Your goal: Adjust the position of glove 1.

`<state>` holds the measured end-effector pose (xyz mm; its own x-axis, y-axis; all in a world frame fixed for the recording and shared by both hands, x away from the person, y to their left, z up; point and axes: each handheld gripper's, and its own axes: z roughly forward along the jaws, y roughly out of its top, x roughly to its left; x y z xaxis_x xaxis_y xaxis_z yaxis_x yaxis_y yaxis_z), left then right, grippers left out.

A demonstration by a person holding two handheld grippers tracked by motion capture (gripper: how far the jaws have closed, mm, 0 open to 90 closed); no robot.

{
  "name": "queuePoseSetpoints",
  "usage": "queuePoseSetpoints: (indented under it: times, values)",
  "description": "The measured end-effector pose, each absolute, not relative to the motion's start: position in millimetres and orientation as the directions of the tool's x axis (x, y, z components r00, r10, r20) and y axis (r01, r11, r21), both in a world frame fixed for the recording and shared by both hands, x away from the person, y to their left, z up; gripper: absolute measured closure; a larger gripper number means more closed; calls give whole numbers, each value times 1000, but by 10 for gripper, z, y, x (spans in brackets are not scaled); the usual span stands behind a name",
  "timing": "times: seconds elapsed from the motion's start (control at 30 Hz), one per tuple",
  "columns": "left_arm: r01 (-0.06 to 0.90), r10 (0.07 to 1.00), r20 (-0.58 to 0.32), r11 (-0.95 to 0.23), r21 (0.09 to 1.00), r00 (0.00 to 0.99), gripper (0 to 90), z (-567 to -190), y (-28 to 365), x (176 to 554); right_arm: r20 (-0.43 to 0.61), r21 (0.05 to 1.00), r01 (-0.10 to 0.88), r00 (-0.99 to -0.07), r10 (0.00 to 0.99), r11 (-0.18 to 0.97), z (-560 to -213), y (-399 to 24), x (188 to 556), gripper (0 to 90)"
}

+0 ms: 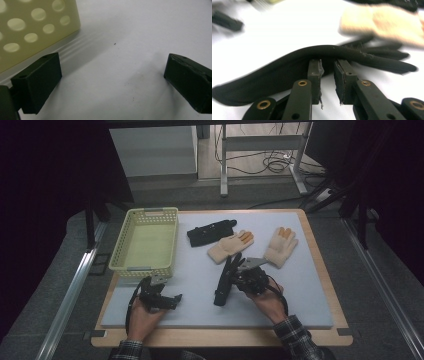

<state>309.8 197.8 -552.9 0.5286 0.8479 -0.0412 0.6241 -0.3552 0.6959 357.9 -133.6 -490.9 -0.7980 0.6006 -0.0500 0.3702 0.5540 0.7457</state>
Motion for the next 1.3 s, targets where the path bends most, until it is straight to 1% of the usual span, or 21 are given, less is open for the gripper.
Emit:
queuePoseSetpoints:
  times: [0.1, 0.17, 0.23, 0.3, 0.5, 0.67, 0.77, 0.8, 0.83, 0.87, 0.9, 0.97, 1.0, 1.03, 1.07, 1.1, 1.13, 1.17, 1.2, 1.23, 1.3]
  values:
    - [623, 847, -39, -357, 696, 530, 18, -5529, 1978, 3098, -45, 748, 349, -822, 567, 565, -4876, -1060, 3665, 725]
    - [623, 847, -40, -356, 697, 530, 18, -5529, 1978, 3098, -40, 748, 346, -828, 560, 566, -4878, -990, 3687, 720]
    - [623, 849, -43, -351, 699, 527, 18, -5531, 1975, 3098, -20, 747, 341, -846, 533, 570, -4897, -791, 3739, 702]
    - [623, 849, -43, -352, 699, 527, 18, -5531, 1975, 3099, -27, 742, 331, -854, 520, 583, -4895, -686, 3756, 683]
    - [623, 849, -44, -351, 699, 527, 18, -5531, 1975, 3099, -57, 748, 308, -853, 519, 588, -4801, -658, 3769, 653]
    - [623, 848, -43, -352, 699, 528, 17, -5531, 1976, 3100, -41, 738, 341, -838, 544, 582, -4808, -781, 3814, 614]
    - [623, 847, -40, -357, 696, 530, 17, -5529, 1979, 3099, -34, 728, 360, -831, 556, 583, -4902, -836, 3821, 569]
    - [623, 847, -40, -357, 696, 530, 17, -5529, 1979, 3099, -11, 718, 387, -824, 566, 578, -4999, -863, 3822, 495]
    - [624, 848, -41, -355, 696, 529, 17, -5529, 1978, 3098, -11, 718, 387, -824, 566, 578, -4999, -863, 3822, 495]
    - [624, 848, -41, -355, 696, 529, 18, -5529, 1978, 3098, 14, 714, 402, -826, 563, 573, -5082, -859, 3814, 425]
    - [624, 848, -42, -355, 696, 529, 18, -5529, 1978, 3098, 14, 714, 402, -826, 563, 573, -5082, -859, 3814, 425]
    - [624, 848, -42, -355, 696, 529, 18, -5529, 1978, 3098, 32, 696, 404, -844, 536, 594, -5208, -781, 3767, 359]
    - [624, 848, -42, -355, 696, 529, 18, -5529, 1977, 3098, 32, 696, 404, -844, 536, 594, -5208, -781, 3767, 359]
    - [624, 848, -41, -356, 696, 529, 18, -5529, 1977, 3097, -12, 679, 381, -849, 528, 628, -5277, -723, 3731, 369]
    - [624, 848, -41, -356, 696, 529, 17, -5529, 1977, 3097, -40, 687, 361, -847, 529, 630, -5300, -704, 3708, 428]
    - [624, 848, -40, -356, 696, 529, 17, -5529, 1976, 3097, -40, 687, 361, -847, 529, 630, -5300, -704, 3708, 428]
    - [623, 848, -40, -356, 696, 529, 18, -5530, 1976, 3097, -64, 694, 356, -835, 547, 626, -5307, -680, 3671, 599]
    - [624, 848, -40, -357, 696, 529, 18, -5529, 1976, 3097, -64, 694, 356, -835, 547, 626, -5307, -680, 3671, 599]
    - [624, 848, -40, -357, 696, 529, 18, -5529, 1976, 3097, -76, 695, 340, -842, 534, 634, -5304, -671, 3652, 697]
    - [624, 848, -39, -357, 696, 529, 18, -5529, 1976, 3097, -105, 685, 319, -846, 522, 655, -5297, -644, 3620, 850]
    - [625, 849, -42, -354, 695, 527, 18, -5530, 1974, 3095, -107, 680, 322, -845, 523, 659, -5290, -632, 3614, 872]
